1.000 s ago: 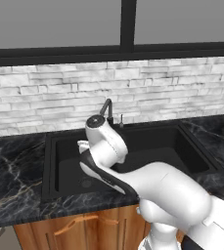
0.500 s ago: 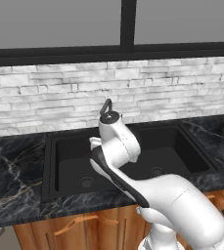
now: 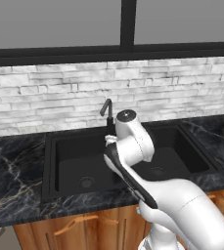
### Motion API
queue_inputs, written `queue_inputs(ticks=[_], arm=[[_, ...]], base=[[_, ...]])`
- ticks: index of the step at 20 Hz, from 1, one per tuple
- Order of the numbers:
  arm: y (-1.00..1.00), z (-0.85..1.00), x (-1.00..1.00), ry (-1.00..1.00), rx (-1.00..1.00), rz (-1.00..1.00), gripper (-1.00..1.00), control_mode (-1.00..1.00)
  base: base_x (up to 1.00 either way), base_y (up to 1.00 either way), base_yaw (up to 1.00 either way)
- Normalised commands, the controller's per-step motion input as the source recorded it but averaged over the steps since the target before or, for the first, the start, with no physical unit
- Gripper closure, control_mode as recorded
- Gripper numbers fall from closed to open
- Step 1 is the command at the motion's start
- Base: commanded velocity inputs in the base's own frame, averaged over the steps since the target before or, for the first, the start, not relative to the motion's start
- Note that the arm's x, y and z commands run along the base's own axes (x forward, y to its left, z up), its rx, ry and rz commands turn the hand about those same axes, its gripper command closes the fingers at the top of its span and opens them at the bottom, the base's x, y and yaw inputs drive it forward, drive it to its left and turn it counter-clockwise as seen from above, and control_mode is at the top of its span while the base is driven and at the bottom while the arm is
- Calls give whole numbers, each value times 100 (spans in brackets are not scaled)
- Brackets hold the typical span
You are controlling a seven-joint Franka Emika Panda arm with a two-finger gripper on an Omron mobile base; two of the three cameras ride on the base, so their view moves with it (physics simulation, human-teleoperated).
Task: Move any existing items from the left basin to the right basin for drying. Then move the measuring cup from the counter to the left basin of the sink for washing.
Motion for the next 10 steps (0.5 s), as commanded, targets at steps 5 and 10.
queue_inputs(ticks=[5,10], arm=[[-57,5,1,3,0,-5,100,-100],[-61,0,19,2,0,-3,100,-100]], base=[[0,0,0],[0,0,0]])
